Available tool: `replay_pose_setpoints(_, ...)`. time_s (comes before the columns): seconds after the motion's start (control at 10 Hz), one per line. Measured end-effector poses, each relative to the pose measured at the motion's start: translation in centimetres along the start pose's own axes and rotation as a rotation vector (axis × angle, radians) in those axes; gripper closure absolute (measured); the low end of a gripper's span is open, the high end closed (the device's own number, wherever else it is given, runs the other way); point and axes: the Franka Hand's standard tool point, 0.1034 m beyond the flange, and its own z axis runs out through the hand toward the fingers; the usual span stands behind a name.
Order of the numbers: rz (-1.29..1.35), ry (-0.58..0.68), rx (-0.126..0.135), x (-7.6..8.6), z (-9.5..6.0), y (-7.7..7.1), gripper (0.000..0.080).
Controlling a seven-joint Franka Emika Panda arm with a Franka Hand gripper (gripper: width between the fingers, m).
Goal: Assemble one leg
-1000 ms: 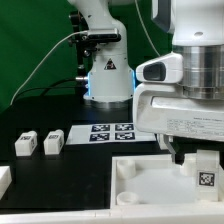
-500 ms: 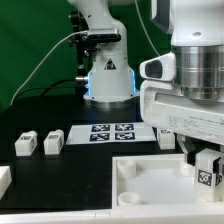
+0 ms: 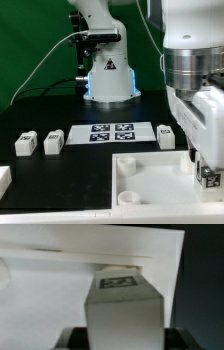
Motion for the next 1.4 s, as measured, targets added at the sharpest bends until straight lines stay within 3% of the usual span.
replay_pose_setpoints(0.2,0.259,-0.015,0.018,-0.1,0.0,0.3,0.0505)
replay_pose_setpoints(0.6,0.221,0.0,0.026,-0.2,0.0,0.4,0.0502)
replay_pose_setpoints(0.7,0.22,0.0,0.025,-0.2,0.1,0.4,0.0327)
replay_pose_setpoints(0.8,0.218,0.0,0.025,-0.2,0.1,0.5,0.0212)
replay_pose_setpoints(0.9,0.218,0.0,0.025,-0.2,0.1,0.5,0.0212)
replay_pose_setpoints(1.0,0.216,0.0,0.025,-0.3,0.1,0.5,0.0161)
replay_pose_setpoints(1.2,0.2,-0.014,0.031,-1.6,-1.1,0.8,0.0153)
replay_pose_setpoints(1.4,0.197,-0.013,0.028,-1.7,-1.1,0.8,0.0151)
